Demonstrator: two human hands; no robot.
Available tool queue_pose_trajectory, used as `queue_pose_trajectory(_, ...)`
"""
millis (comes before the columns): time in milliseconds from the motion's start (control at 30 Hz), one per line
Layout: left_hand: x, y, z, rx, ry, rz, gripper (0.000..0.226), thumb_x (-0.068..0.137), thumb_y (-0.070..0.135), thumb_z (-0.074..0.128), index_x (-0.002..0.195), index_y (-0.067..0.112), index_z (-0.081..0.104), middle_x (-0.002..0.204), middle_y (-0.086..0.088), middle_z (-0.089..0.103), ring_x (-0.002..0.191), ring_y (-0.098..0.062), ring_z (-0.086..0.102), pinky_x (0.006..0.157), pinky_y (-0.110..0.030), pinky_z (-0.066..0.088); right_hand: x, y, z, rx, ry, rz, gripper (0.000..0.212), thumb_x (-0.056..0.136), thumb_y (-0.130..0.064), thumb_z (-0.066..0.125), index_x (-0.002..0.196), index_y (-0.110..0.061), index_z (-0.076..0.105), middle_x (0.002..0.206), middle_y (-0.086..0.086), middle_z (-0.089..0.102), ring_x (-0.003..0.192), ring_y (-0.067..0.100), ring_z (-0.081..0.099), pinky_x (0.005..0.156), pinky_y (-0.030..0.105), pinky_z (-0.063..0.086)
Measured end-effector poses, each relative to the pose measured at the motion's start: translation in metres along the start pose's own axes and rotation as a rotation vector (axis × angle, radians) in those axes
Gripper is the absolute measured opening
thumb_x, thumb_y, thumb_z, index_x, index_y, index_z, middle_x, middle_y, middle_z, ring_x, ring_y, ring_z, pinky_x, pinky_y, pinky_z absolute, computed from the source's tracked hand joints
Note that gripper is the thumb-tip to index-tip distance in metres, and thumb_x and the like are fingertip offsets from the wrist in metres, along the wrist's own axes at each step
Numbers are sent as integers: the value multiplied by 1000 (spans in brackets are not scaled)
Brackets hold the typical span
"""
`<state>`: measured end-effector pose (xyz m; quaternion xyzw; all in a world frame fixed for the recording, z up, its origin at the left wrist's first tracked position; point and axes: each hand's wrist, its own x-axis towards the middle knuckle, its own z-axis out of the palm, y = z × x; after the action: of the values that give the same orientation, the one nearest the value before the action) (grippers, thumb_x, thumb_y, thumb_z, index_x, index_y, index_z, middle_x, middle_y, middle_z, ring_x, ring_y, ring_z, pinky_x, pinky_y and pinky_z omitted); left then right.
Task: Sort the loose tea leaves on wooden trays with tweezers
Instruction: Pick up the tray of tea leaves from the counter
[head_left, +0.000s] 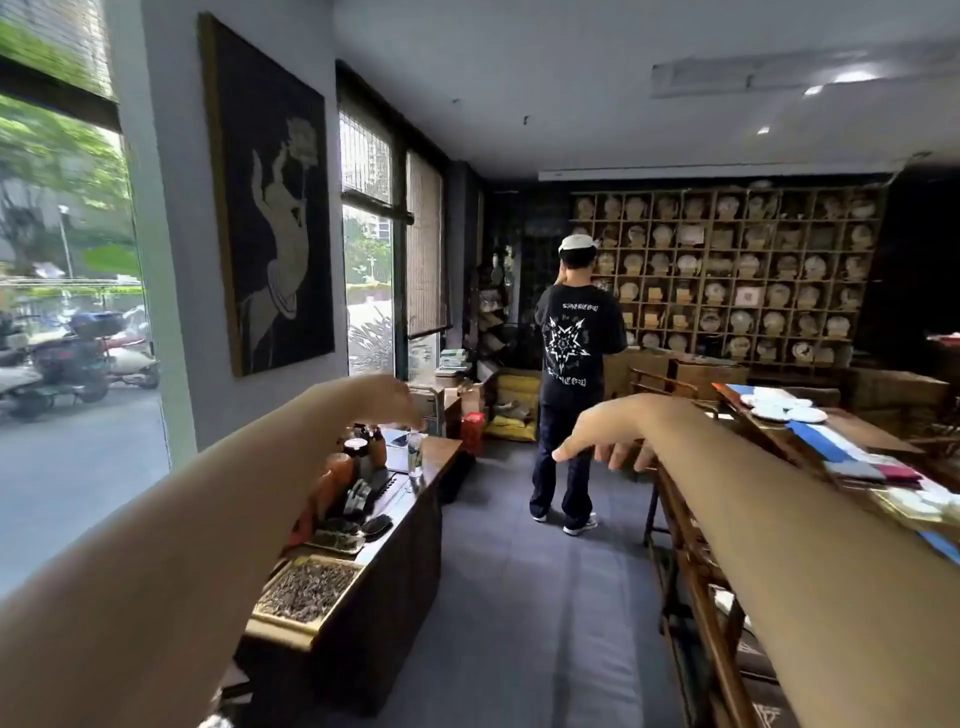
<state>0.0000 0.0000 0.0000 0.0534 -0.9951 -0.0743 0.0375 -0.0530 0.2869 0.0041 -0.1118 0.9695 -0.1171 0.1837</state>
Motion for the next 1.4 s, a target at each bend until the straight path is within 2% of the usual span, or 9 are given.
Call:
queue_pose_trajectory(200,80,-30,17,-42,8,-42,42,80,52,62,112,24,63,122,1,61,92,-14,55,82,-29,43,99,-17,-10,-39,-21,-45,80,70,-62,66,136,-25,42,115,5,58,93,18,62,75,36,52)
queue_pose_trajectory(367,153,-74,23,-73,7,-71,41,81,51,63,112,25,63,117,0,62,77,-9,55,71,-26,44,194,-52,-22,-52,-43,-99,56,73,-60,64,119,-30,53,123,8,57,96,19,65,63,28,51)
queue_pose_trajectory(467,191,-98,14,-93,13,-109,41,83,46,63,116,21,62,117,-5,63,83,-18,62,74,-30,52,241,-79,-38,-58,-20,-143,70,74,-59,64,132,-27,45,122,9,58,96,19,65,62,28,50)
queue_pose_trajectory(633,260,-147,-9,-71,31,-153,42,88,42,58,121,15,60,115,1,53,85,-17,59,56,-17,43,328,-141,-68,-24,4,-239,67,79,-55,63,135,-23,42,116,9,57,94,21,63,84,38,53)
queue_pose_trajectory(733,292,-176,-11,-59,15,-198,41,88,40,58,122,17,59,126,-3,56,99,-23,63,67,-21,49,374,-176,-75,-2,-16,-273,69,80,-52,64,137,-21,40,116,11,55,83,19,60,76,36,51)
queue_pose_trajectory(867,328,-222,-5,-106,32,-292,43,86,42,61,121,17,58,126,-4,56,100,-22,62,84,-31,51,439,-219,-74,-43,-53,-310,64,81,-52,63,132,-17,45,125,13,56,97,22,61,67,29,50)
queue_pose_trajectory(1100,370,-298,14,-83,42,-426,46,87,40,60,122,10,60,127,-7,58,106,-23,60,94,-37,52,544,-299,-61,-94,-144,-462,55,79,-52,65,119,-17,50,99,6,57,71,17,56,73,35,51)
queue_pose_trajectory(1200,387,-326,22,-111,76,-515,46,87,38,61,121,7,61,125,-9,60,101,-23,61,87,-32,52,589,-337,-60,-169,-160,-537,48,82,-52,61,116,-20,49,91,1,54,75,17,56,73,33,50)
queue_pose_trajectory(1400,408,-373,41,-167,141,-740,45,84,42,64,118,13,62,113,-5,61,79,-16,59,58,-23,46,670,-406,-53,-261,-217,-717,70,81,-56,61,136,-19,39,126,12,53,99,23,56,62,28,46)
